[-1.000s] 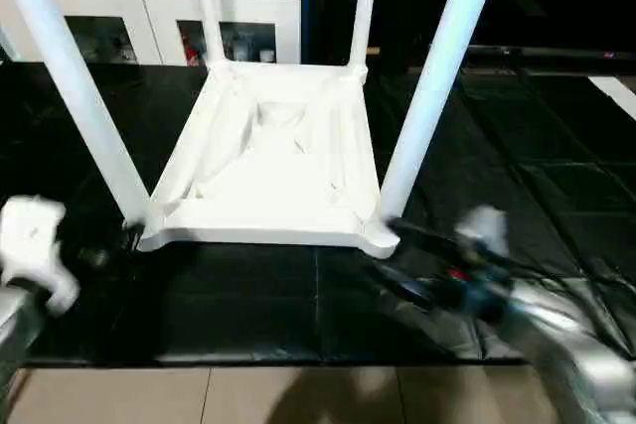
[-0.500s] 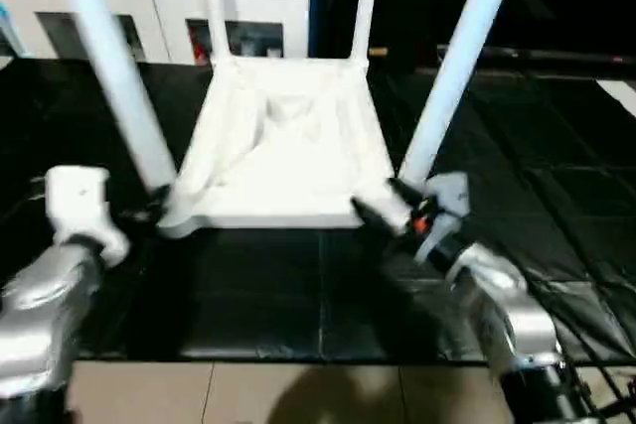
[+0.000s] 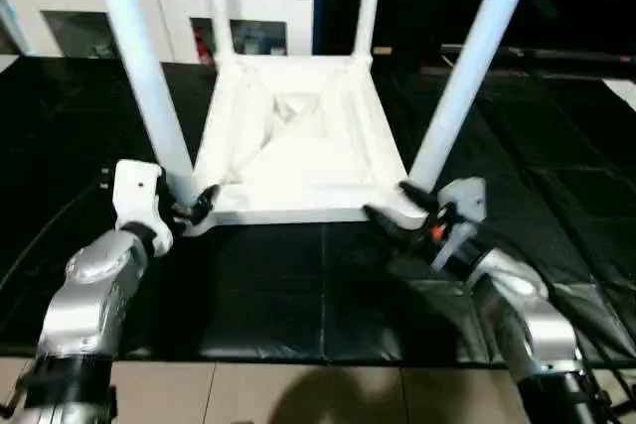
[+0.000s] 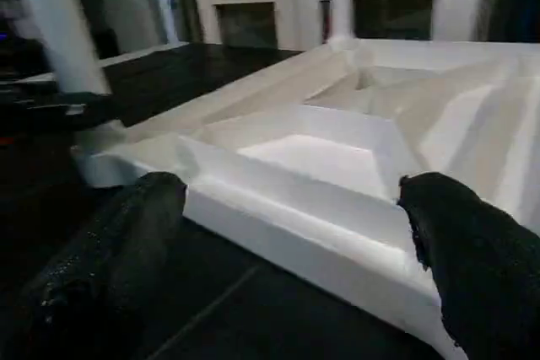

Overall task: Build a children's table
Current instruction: Flip table

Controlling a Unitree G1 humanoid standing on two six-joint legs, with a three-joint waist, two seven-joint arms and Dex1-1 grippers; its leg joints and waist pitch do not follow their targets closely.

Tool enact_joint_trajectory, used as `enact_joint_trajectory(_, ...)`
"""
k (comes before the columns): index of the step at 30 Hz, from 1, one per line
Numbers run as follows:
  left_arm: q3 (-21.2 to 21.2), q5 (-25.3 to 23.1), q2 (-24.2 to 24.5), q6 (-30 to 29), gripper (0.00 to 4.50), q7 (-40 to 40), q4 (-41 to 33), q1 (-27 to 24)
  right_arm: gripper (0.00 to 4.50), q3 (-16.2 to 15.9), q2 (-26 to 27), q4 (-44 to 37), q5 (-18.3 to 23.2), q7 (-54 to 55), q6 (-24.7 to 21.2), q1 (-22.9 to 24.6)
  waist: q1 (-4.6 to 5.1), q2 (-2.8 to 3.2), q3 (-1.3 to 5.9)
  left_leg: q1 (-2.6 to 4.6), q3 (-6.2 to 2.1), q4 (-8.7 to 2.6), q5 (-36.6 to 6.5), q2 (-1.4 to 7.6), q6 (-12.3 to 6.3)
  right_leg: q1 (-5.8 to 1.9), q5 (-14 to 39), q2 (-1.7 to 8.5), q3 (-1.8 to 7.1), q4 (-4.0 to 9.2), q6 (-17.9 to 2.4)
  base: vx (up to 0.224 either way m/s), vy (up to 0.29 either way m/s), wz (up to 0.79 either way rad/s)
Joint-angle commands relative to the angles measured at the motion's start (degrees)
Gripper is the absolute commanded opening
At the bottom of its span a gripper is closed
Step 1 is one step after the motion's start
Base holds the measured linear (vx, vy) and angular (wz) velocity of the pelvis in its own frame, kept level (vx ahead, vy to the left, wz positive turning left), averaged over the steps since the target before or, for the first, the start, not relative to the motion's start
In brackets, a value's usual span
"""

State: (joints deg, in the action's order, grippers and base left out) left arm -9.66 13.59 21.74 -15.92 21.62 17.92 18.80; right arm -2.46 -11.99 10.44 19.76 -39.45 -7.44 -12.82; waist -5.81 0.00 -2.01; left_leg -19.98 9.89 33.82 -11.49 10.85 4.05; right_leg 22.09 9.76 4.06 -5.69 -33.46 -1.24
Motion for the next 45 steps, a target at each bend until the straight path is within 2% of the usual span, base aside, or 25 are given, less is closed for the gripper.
enact_joint_trajectory(1, -0.57, -0.68, 0.51, 0.74, 4.20, -0.16, 1.11, 1.24, 4.50, -0.79, -0.20, -1.99, 0.80, -1.30, -0.99, 0.38, 0.03, 1.10, 3.10, 0.17, -1.26, -4.62, -13.05, 2.59, -0.76, -2.67, 10.71, 4.52, 3.26, 3.30, -8.97, 0.000, 0.000, 0.00)
enact_joint_trajectory(2, -0.52, -0.65, 0.36, 1.11, 4.20, -0.01, 2.01, 1.97, 4.50, -1.67, -0.35, -2.88, 1.08, -2.54, -1.85, 0.65, 0.16, 1.26, 3.01, 0.23, -1.24, -4.64, -13.47, 2.55, -0.84, -2.56, 11.02, 4.39, 3.25, 3.43, -9.08, 0.000, 0.000, 0.00)
enact_joint_trajectory(4, -0.58, -0.56, 0.23, 1.41, 3.90, 0.08, 2.65, 2.41, 4.50, -2.12, -0.49, -3.32, 1.15, -3.25, -2.44, 0.77, 0.18, 1.35, 2.97, 0.20, -1.26, -4.65, -13.96, 2.60, -0.78, -2.56, 11.43, 4.51, 3.26, 3.45, -9.36, 0.000, 0.000, 0.00)
enact_joint_trajectory(5, -0.94, -0.43, -0.15, 1.76, 3.83, -0.59, 3.26, 2.90, 4.50, -3.01, -0.94, -3.88, 0.85, -4.16, -3.19, 0.95, 0.16, 1.59, 3.01, 0.23, -1.30, -4.65, -13.98, 2.64, -0.60, -2.57, 11.39, 4.57, 3.27, 3.39, -9.41, 0.000, 0.000, 0.00)
enact_joint_trajectory(6, -1.43, -0.15, -0.58, 2.23, 3.83, -1.11, 4.03, 3.37, 4.50, -3.83, -1.45, -4.19, 0.20, -4.81, -3.50, 1.06, 0.23, 1.35, 2.97, 0.16, -1.30, -4.65, -14.11, 2.65, -0.62, -2.64, 11.30, 4.55, 3.26, 3.40, -9.47, 0.000, 0.000, 0.00)
enact_joint_trajectory(7, -2.33, 0.25, -1.36, 2.82, 3.76, -2.60, 5.13, 3.89, 4.50, -5.59, -2.36, -5.19, 0.25, -7.19, -4.19, 1.31, 0.27, 1.64, 2.95, 0.14, -1.25, -4.58, -14.11, 2.55, -0.64, -2.61, 11.49, 4.52, 3.26, 3.46, -9.45, 0.000, 0.000, 0.00)
enact_joint_trajectory(9, -2.70, 0.45, -1.73, 2.92, 3.62, -3.20, 5.44, 3.95, 4.50, -6.23, -2.64, -5.54, 0.41, -8.21, -4.30, 1.34, 0.24, 1.54, 2.95, 0.09, -1.17, -4.45, -14.31, 2.52, -1.02, -2.73, 11.79, 4.56, 3.26, 3.62, -9.38, 0.000, 0.000, 0.00)
enact_joint_trajectory(12, -2.33, 0.49, -2.69, 3.01, 3.42, -3.42, 4.01, 2.41, 4.50, -7.71, -3.35, -6.24, 0.87, -10.88, -5.06, 1.17, 0.18, 1.70, 2.90, 0.00, -1.28, -4.47, -14.05, 2.62, -1.27, -2.69, 13.26, 4.71, 3.22, 3.68, -9.32, 0.000, 0.000, 0.00)
enact_joint_trajectory(13, -2.17, 0.50, -2.96, 2.96, 3.24, -3.44, 3.47, 1.80, 4.50, -7.82, -3.41, -6.15, 0.88, -11.19, -5.24, 1.01, 0.19, 1.66, 2.82, -0.07, -1.30, -4.51, -13.87, 2.73, -1.41, -2.72, 13.13, 4.67, 3.24, 3.67, -9.46, 0.000, 0.000, 0.00)
enact_joint_trajectory(22, -2.89, 1.12, -4.46, 1.56, 2.64, -4.69, 2.29, 0.55, 4.50, -8.44, -3.79, -5.39, 0.93, -12.25, -6.23, 0.08, 0.16, 1.51, 2.70, 0.01, -1.30, -4.59, -14.42, 2.79, -1.31, -2.49, 14.49, 4.68, 3.26, 3.83, -9.23, 0.000, 0.000, 0.00)
enact_joint_trajectory(23, -2.90, 1.26, -4.69, 0.89, 2.45, -4.83, 1.73, 0.29, 4.50, -8.41, -3.62, -5.30, 0.64, -12.25, -6.08, 0.10, 0.15, 1.46, 2.72, 0.01, -1.28, -4.59, -14.30, 2.78, -1.38, -2.49, 14.38, 4.69, 3.27, 3.81, -9.22, 0.000, 0.000, 0.00)
enact_joint_trajectory(25, -2.90, 1.27, -4.82, 0.73, 2.36, -4.90, 1.43, 0.13, 4.50, -8.39, -3.46, -5.17, 0.37, -12.15, -5.86, 0.07, 0.13, 1.51, 2.72, -0.02, -1.29, -4.56, -13.91, 2.79, -1.46, -2.47, 14.19, 4.72, 3.29, 3.77, -9.26, 0.000, 0.000, 0.00)
enact_joint_trajectory(26, -2.84, 1.51, -5.05, 0.25, 2.28, -4.73, 0.65, -0.20, 4.50, -8.39, -3.25, -5.01, 0.05, -12.02, -5.51, 0.09, 0.15, 1.24, 2.72, 0.00, -1.24, -4.57, -13.78, 2.82, -1.51, -2.45, 14.07, 4.71, 3.31, 3.78, -9.29, 0.000, 0.000, 0.00)
enact_joint_trajectory(30, -3.42, 2.80, -5.95, -1.48, 2.17, -5.27, -0.75, -0.71, 4.50, -8.37, -2.96, -4.95, 0.04, -11.76, -5.48, 0.09, 0.15, 1.18, 2.77, -0.09, -1.20, -4.50, -12.67, 2.83, -1.77, -2.51, 13.60, 4.81, 3.37, 3.58, -9.52, 0.000, 0.000, 0.00)
enact_joint_trajectory(32, -4.60, 4.73, -7.17, -3.49, 2.16, -5.93, -1.93, -1.10, 4.50, -8.14, -2.51, -4.49, 0.09, -11.05, -5.81, -0.24, 0.11, 1.16, 2.73, -0.11, -1.16, -4.46, -12.02, 2.86, -2.04, -2.42, 13.18, 4.77, 3.37, 3.58, -9.79, 0.000, 0.000, 0.00)
enact_joint_trajectory(33, -4.73, 4.99, -7.34, -3.76, 2.16, -6.03, -2.13, -1.15, 4.50, -8.08, -2.38, -4.37, 0.11, -10.86, -5.92, -0.34, 0.16, 0.77, 2.72, -0.13, -1.09, -4.43, -11.91, 2.83, -2.11, -2.45, 13.30, 4.79, 3.38, 3.60, -9.79, 0.000, 0.000, 0.00)
enact_joint_trajectory(35, -5.92, 7.30, -8.85, -6.25, 2.16, -6.96, -4.11, -1.61, 4.50, -7.54, -1.18, -3.30, 0.35, -9.18, -6.91, -1.19, 0.22, 0.92, 2.69, -0.30, -1.12, -4.46, -11.64, 2.77, -2.02, -2.53, 14.45, 4.88, 3.33, 3.54, -9.94, 0.000, 0.000, 0.00)
enact_joint_trajectory(37, -7.92, 11.20, -10.73, -9.14, 2.16, -7.96, -6.15, -1.49, 4.50, -6.56, 0.75, -2.20, 1.09, -6.17, -9.38, -2.11, 0.33, 0.99, 2.68, -0.18, -1.10, -4.46, -11.53, 2.79, -1.99, -2.38, 14.69, 4.78, 3.39, 3.60, -9.84, 0.000, 0.000, 0.00)
enact_joint_trajectory(38, -8.42, 12.12, -11.17, -9.88, 2.16, -8.35, -6.74, -1.51, 4.50, -6.37, 1.23, -1.89, 1.13, -5.29, -9.98, -2.31, 0.44, 1.14, 2.74, -0.23, -1.11, -4.39, -11.11, 2.76, -1.86, -2.41, 13.82, 4.74, 3.39, 3.51, -10.01, 0.000, 0.000, 0.00)
enact_joint_trajectory(39, -9.17, 13.95, -12.12, -11.51, 2.16, -9.10, -8.48, -1.84, 4.50, -5.89, 2.29, -1.15, 1.19, -3.44, -11.15, -2.72, 0.42, 1.04, 2.76, -0.26, -1.12, -4.39, -10.88, 2.72, -1.96, -2.42, 13.54, 4.70, 3.34, 3.53, -10.03, 0.000, 0.000, 0.00)
enact_joint_trajectory(40, -9.65, 14.87, -12.76, -12.66, 2.16, -9.57, -9.77, -2.12, 4.50, -5.61, 2.91, -0.73, 1.15, -2.35, -11.80, -2.91, 0.47, 0.83, 2.88, -0.44, -1.07, -4.25, -9.58, 2.65, -2.00, -2.59, 12.00, 4.79, 3.39, 3.20, -10.61, 0.000, 0.000, 0.00)
enact_joint_trajectory(41, -9.62, 15.55, -13.36, -13.83, 2.16, -9.86, -11.42, -2.67, 4.50, -4.91, 3.99, 0.01, 1.54, -0.99, -12.14, -3.32, 0.39, 0.96, 3.04, -0.60, -1.00, -4.00, -7.75, 2.55, -2.37, -2.60, 10.12, 4.79, 3.39, 2.96, -11.33, 0.000, 0.000, 0.00)
enact_joint_trajectory(44, -8.26, 15.44, -14.44, -15.64, 2.16, -9.71, -14.35, -3.87, 4.50, -2.63, 6.78, 3.73, 2.34, 3.11, -12.46, -5.42, 0.29, 0.82, 3.44, -0.99, -0.74, -3.36, -3.15, 2.32, -3.90, -2.37, 4.31, 4.55, 3.44, 2.21, -12.71, 0.000, 0.000, 0.00)
enact_joint_trajectory(45, -8.22, 15.43, -14.50, -15.69, 2.16, -9.72, -14.44, -3.90, 4.50, -2.54, 6.89, 3.93, 2.35, 3.30, -12.48, -5.53, 0.31, 0.84, 3.39, -1.04, -0.69, -3.29, -2.92, 2.29, -4.28, -2.28, 3.99, 4.47, 3.45, 2.17, -12.87, 0.000, 0.000, 0.00)
